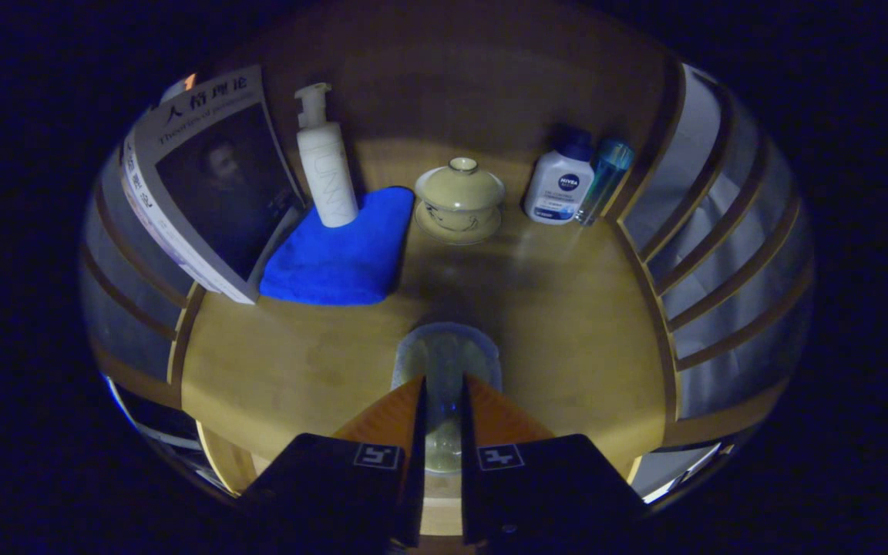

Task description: Pull open the drawer, take out the items inside it, and place them on the countertop above the cabinet.

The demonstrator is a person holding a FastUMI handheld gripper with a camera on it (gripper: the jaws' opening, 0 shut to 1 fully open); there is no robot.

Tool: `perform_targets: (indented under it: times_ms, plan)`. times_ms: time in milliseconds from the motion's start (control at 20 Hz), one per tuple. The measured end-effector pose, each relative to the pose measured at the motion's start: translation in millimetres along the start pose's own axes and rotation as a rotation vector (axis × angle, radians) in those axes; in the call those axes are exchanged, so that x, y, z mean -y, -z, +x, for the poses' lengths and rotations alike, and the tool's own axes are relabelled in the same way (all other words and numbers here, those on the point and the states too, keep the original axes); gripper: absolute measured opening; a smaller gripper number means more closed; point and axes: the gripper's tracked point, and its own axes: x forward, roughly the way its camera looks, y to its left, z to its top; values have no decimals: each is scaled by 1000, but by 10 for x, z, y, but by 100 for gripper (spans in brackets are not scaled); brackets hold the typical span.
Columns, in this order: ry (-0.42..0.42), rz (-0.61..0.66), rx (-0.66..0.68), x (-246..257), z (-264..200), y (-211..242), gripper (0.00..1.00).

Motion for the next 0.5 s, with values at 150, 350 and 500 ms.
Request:
perform_targets:
  times_ms: [150, 350, 500]
  plan:
    - [19, 46, 50, 116, -30, 23, 40]
    - [-10, 79, 139, 95, -263, 70, 53]
    - [-7, 45, 249, 103, -579, 95, 53]
